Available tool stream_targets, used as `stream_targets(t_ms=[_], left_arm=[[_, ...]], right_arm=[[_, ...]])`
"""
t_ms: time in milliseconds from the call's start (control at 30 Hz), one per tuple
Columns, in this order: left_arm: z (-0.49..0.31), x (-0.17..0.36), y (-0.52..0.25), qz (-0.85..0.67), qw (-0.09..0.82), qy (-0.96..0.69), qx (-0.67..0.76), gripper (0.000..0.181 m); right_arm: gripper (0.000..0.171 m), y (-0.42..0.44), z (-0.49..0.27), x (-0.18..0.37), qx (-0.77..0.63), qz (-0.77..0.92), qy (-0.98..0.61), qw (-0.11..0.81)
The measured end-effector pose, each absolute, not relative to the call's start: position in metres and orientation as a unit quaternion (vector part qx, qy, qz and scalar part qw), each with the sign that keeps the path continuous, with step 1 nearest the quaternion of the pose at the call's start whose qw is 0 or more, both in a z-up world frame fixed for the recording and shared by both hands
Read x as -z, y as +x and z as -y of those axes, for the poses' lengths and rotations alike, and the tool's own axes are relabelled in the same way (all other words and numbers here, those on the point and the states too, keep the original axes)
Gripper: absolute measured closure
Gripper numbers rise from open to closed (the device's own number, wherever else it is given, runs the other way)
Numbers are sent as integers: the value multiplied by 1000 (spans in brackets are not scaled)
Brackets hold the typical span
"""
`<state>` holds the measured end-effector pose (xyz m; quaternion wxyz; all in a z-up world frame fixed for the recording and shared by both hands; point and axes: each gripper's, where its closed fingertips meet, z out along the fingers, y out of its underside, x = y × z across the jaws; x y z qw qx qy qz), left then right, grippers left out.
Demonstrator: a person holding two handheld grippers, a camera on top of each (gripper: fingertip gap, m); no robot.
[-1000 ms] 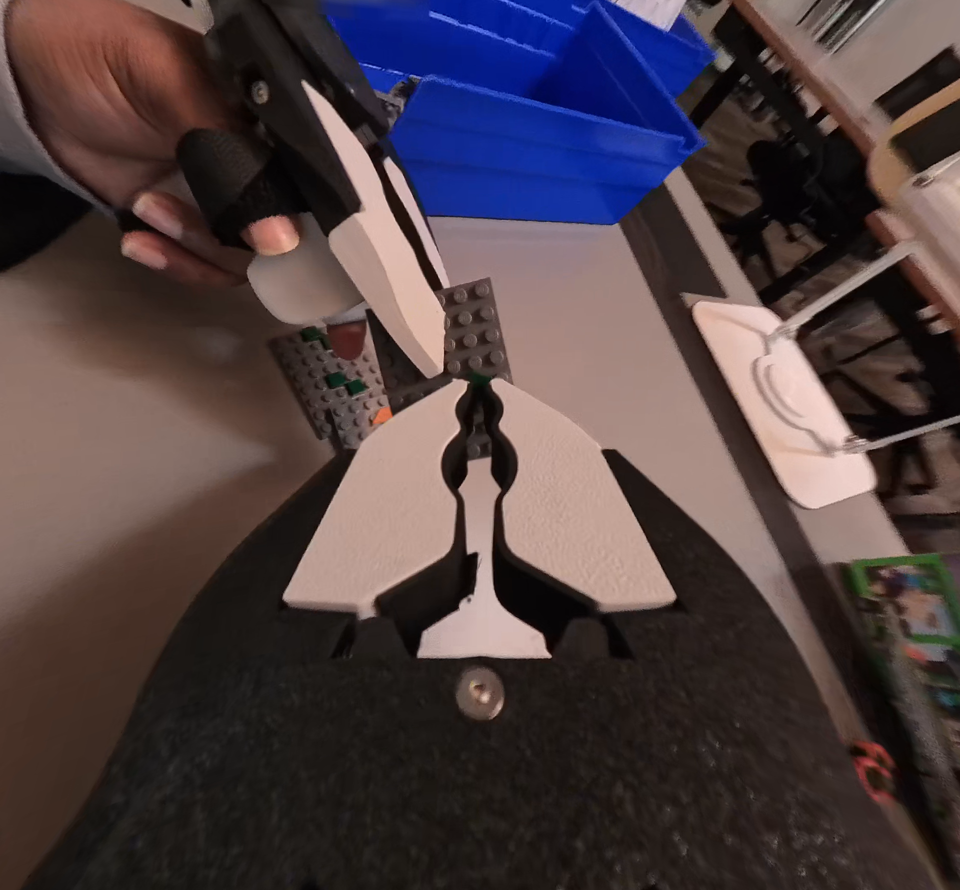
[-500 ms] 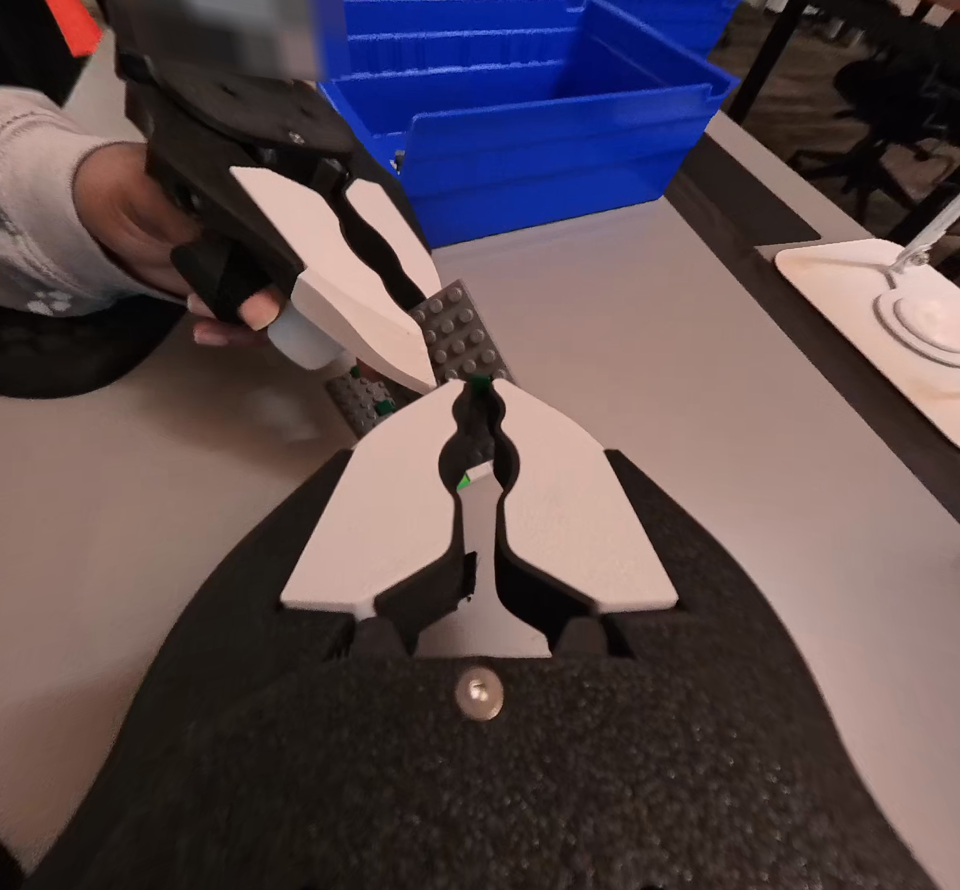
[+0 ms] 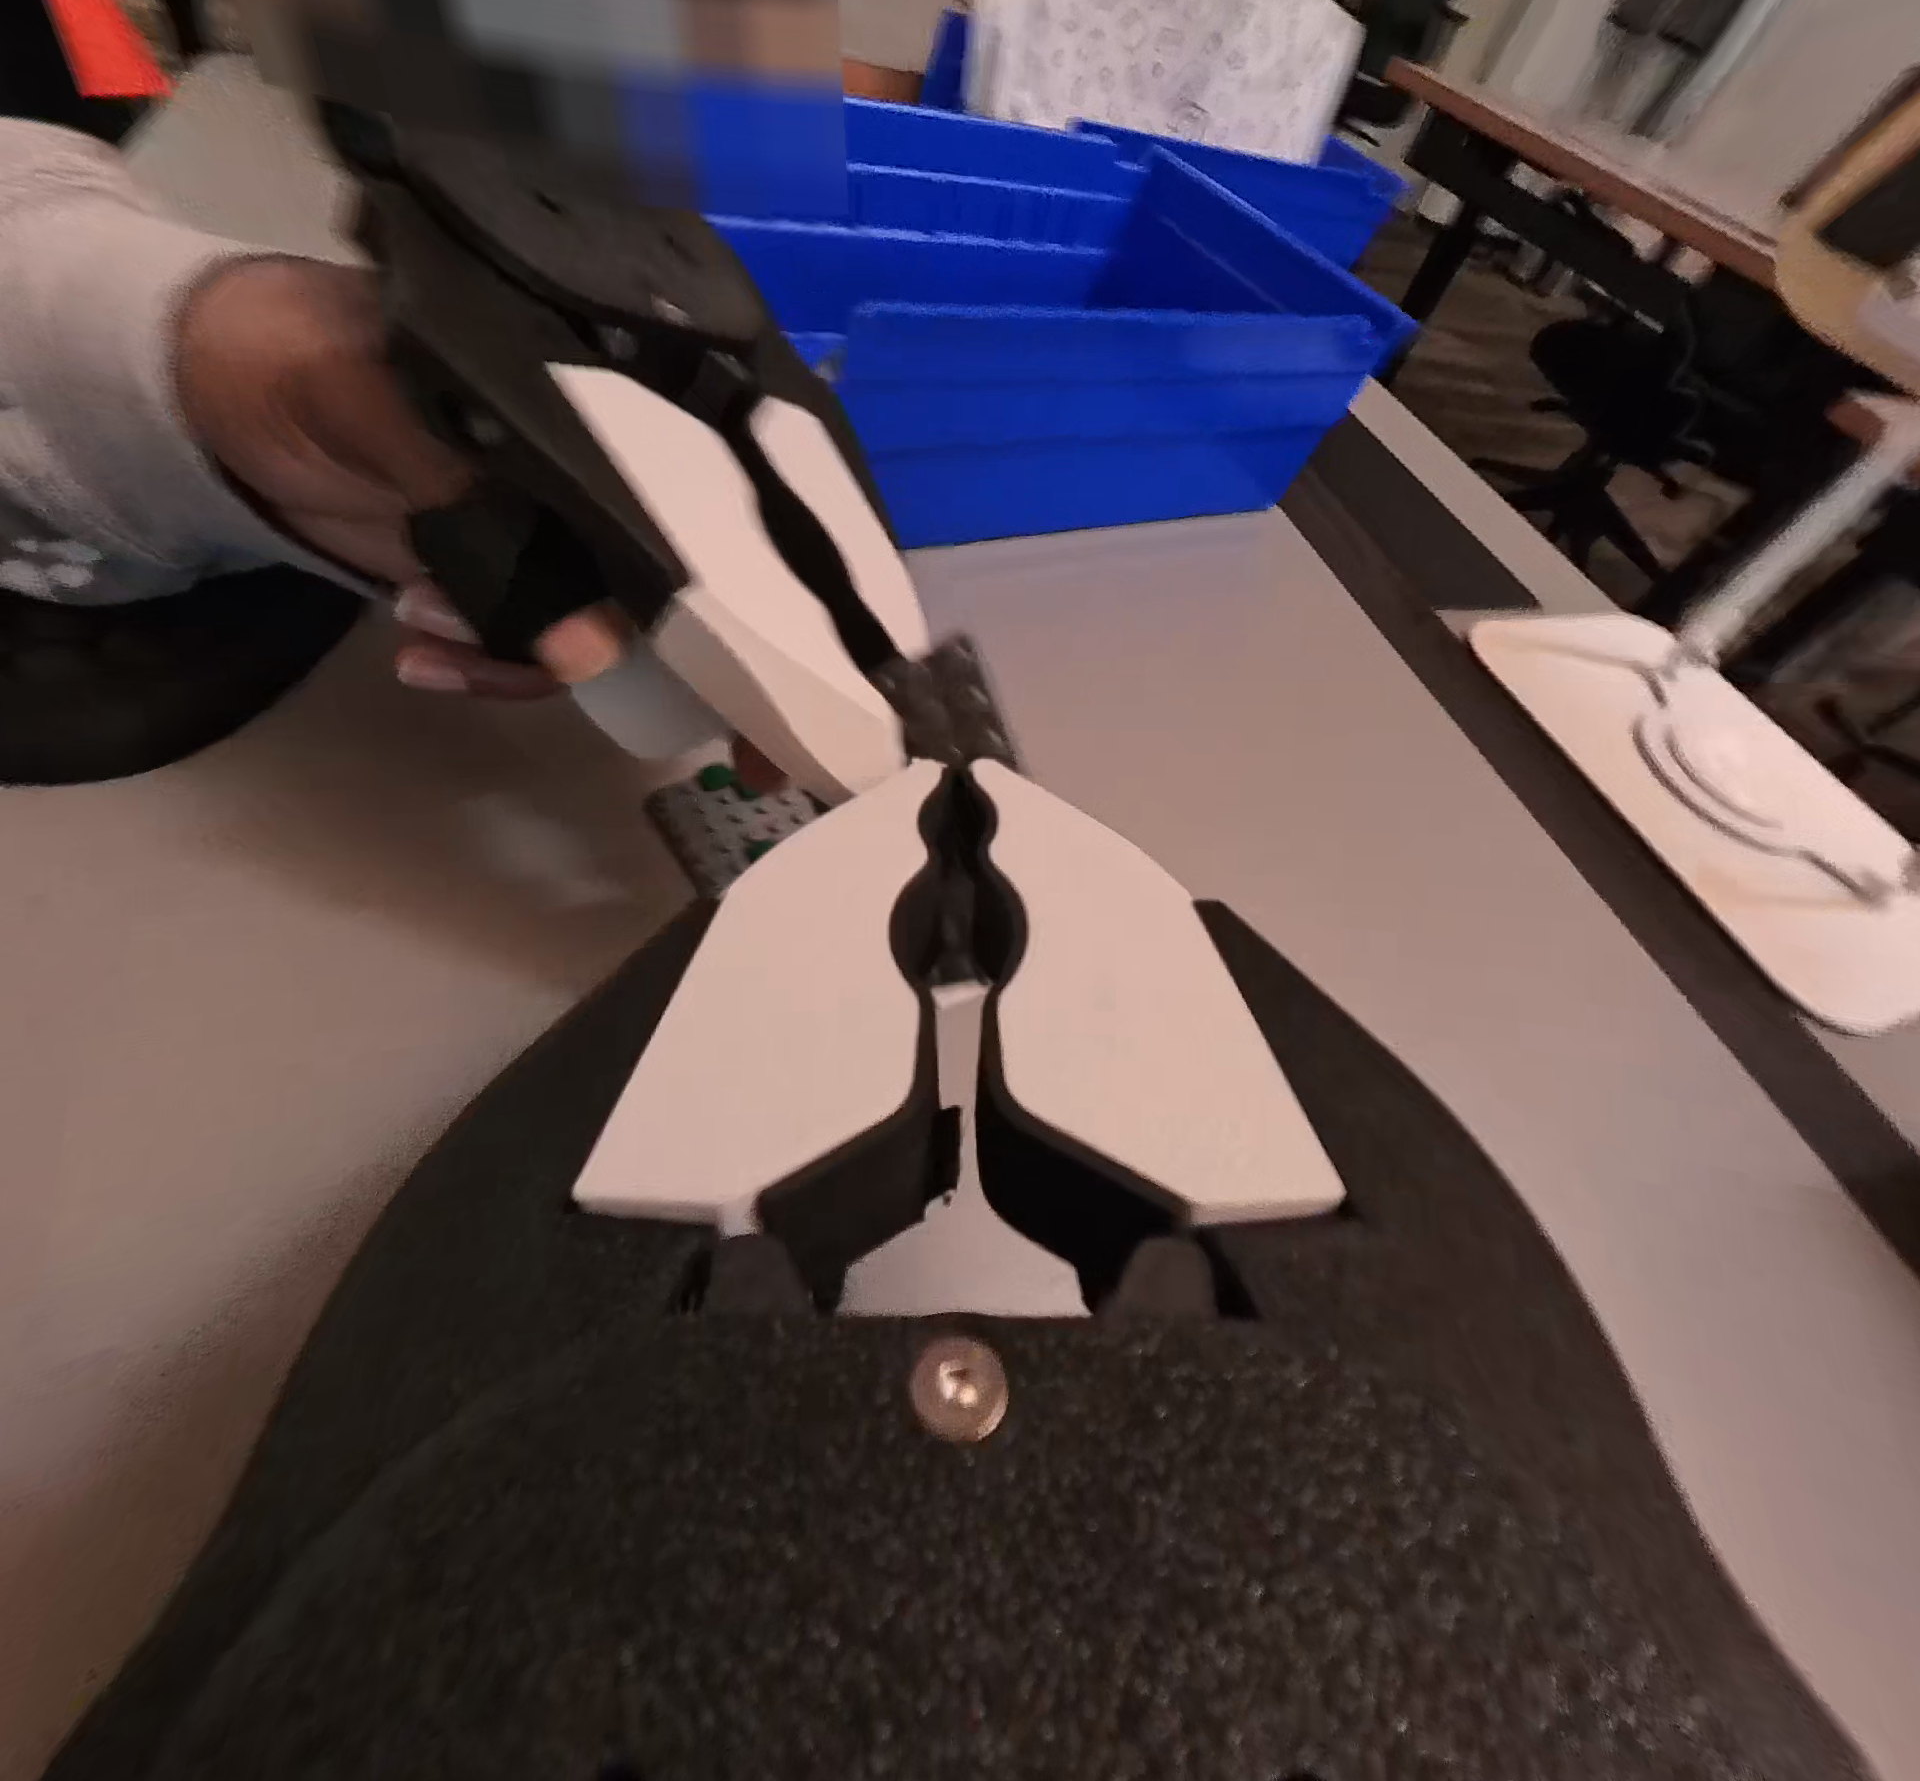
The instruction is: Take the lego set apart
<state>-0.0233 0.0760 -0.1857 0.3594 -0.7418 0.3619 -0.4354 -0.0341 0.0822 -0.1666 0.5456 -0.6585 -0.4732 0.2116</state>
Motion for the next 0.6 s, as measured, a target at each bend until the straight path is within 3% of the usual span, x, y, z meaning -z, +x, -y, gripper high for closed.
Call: stream_targets(t_ms=[100,233,333,600], left_arm=[[-77,187,-21,-352,358,-747,436,176],[-83,183,-28,-330,365,-751,441,176],[-84,181,-28,-321,369,-752,443,176],[-82,180,-29,-324,375,-752,435,176]], right_arm=[[171,-34,-79,166,-132,524,-627,562],[171,-24,-84,164,-140,499,-644,563],[160,-22,-86,169,-124,499,-650,560],[165,-27,-93,176,-106,475,-674,556]])
